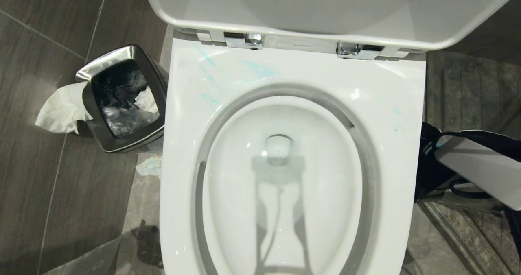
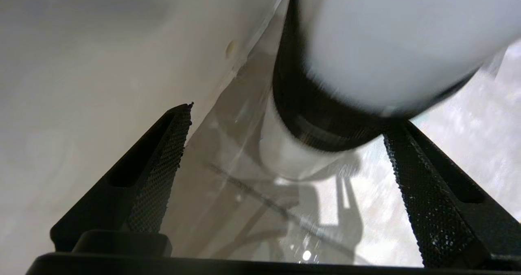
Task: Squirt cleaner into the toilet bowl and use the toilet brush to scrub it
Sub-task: Pour in the cleaning agent
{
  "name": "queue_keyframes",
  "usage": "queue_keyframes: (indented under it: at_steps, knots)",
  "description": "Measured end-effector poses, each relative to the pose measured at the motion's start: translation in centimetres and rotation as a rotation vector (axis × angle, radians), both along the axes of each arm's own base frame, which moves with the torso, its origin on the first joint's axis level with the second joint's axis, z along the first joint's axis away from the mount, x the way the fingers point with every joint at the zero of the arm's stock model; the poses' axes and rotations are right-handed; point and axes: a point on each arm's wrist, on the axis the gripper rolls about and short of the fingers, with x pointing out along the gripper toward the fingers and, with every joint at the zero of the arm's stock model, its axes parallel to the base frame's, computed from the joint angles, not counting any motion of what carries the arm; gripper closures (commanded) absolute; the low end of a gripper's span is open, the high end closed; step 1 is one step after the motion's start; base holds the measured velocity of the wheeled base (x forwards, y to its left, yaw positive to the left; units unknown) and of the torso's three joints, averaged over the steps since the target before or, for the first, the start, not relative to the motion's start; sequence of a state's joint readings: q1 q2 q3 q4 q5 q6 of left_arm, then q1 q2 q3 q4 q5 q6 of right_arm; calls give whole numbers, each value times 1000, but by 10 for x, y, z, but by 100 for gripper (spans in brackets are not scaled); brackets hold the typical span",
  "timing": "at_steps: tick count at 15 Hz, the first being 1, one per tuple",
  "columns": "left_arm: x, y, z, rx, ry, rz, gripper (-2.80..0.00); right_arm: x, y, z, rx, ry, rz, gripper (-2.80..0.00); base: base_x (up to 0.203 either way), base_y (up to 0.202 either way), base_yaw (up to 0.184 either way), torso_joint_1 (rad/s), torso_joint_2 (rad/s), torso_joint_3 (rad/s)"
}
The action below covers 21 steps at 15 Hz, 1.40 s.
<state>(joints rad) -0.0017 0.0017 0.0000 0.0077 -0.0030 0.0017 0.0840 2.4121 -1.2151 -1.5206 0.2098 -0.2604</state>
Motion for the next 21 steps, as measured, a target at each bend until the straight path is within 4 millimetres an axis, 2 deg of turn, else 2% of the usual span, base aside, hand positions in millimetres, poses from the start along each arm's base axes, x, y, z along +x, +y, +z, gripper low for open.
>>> queue_keyframes:
  at_steps: [13, 21]
  knots:
    - [0, 0, 0, 0, 0, 0, 0, 10, -3, 22, -16, -107, -21, -280, 0, 0, 0, 0, 0, 0]
    - [0, 0, 0, 0, 0, 0, 0, 19, -2, 16, -15, -116, -17, -280, 0, 0, 0, 0, 0, 0]
